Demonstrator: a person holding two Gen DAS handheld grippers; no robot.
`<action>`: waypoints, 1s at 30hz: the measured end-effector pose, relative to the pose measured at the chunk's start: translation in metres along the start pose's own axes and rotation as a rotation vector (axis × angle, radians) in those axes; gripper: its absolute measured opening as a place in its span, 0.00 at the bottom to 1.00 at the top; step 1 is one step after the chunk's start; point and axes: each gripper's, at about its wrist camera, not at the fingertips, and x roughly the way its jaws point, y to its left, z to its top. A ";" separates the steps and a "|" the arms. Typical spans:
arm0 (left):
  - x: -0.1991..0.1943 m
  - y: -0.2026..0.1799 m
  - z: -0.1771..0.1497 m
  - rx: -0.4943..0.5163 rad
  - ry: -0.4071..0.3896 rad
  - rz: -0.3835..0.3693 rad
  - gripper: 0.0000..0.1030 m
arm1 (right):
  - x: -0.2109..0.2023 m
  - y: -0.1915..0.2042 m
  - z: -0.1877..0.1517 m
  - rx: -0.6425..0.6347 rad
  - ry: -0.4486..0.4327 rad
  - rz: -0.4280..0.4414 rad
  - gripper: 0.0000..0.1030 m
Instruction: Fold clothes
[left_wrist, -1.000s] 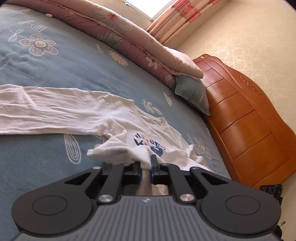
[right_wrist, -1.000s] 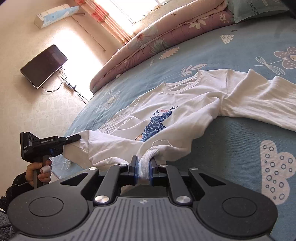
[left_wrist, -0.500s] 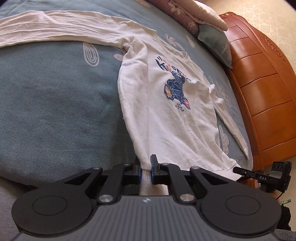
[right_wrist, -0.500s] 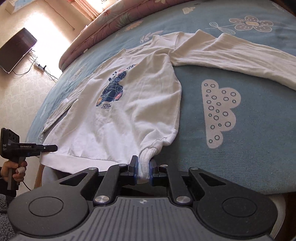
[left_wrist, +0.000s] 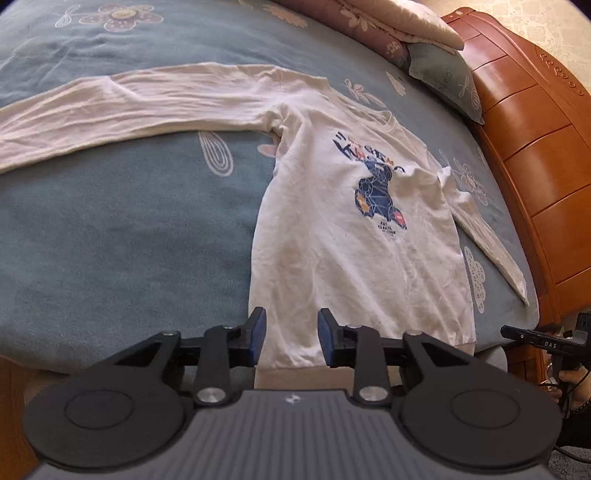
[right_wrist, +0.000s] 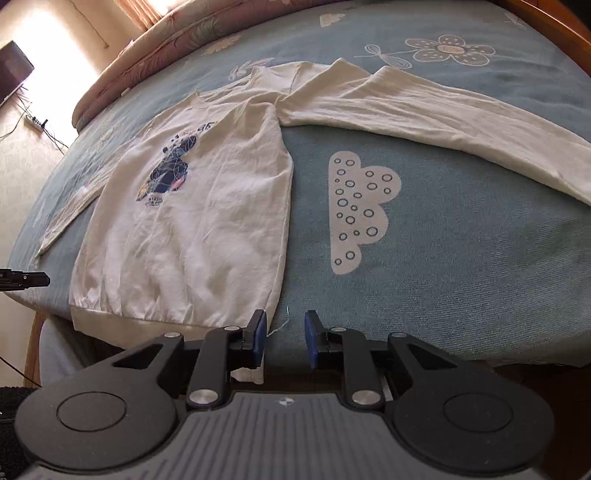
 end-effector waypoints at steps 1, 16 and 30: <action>0.000 -0.002 0.008 0.010 -0.018 0.002 0.37 | -0.002 0.002 0.004 -0.009 -0.020 -0.002 0.30; 0.089 0.060 0.101 -0.356 -0.162 -0.223 0.56 | 0.092 0.002 0.116 0.074 -0.134 0.189 0.63; 0.160 0.086 0.136 -0.488 -0.208 -0.406 0.61 | 0.167 -0.061 0.152 0.475 -0.260 0.391 0.74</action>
